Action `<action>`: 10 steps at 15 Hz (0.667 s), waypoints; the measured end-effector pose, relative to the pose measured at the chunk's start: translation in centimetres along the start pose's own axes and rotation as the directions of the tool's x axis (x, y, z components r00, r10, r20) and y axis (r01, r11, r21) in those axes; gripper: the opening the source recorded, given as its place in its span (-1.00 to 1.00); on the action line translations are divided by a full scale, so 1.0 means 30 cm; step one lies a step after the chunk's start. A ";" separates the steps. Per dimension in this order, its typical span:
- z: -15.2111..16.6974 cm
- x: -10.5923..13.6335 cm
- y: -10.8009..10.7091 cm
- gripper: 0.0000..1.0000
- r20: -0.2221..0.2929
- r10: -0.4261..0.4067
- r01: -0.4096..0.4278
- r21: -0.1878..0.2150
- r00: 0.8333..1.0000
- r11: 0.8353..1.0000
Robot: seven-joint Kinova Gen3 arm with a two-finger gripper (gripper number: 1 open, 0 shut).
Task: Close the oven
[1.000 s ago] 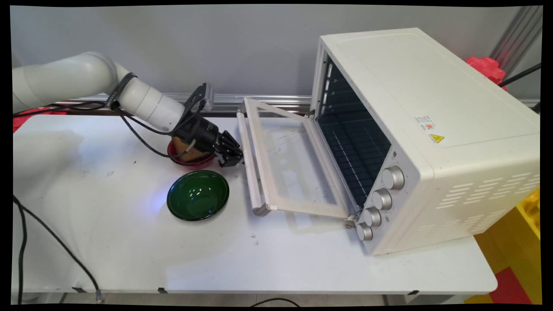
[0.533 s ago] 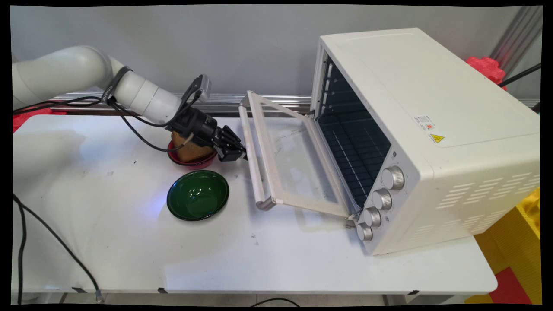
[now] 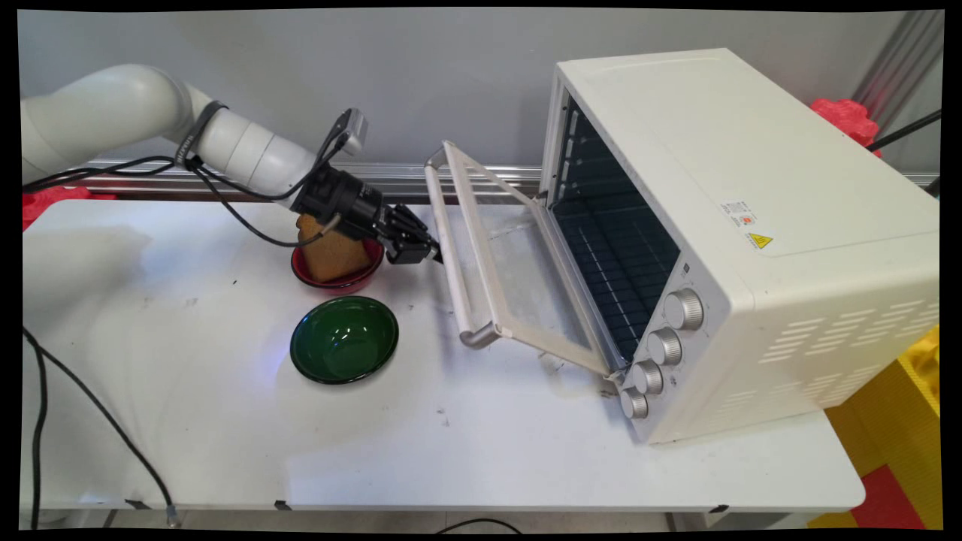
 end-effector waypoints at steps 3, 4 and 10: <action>-0.007 0.031 -0.006 -1.00 -0.029 -0.005 0.005 -0.004 1.000 1.000; -0.009 0.035 -0.007 -1.00 -0.033 -0.006 0.006 -0.004 0.999 1.000; -0.022 0.088 -0.017 -1.00 -0.078 -0.016 0.015 -0.006 0.997 1.000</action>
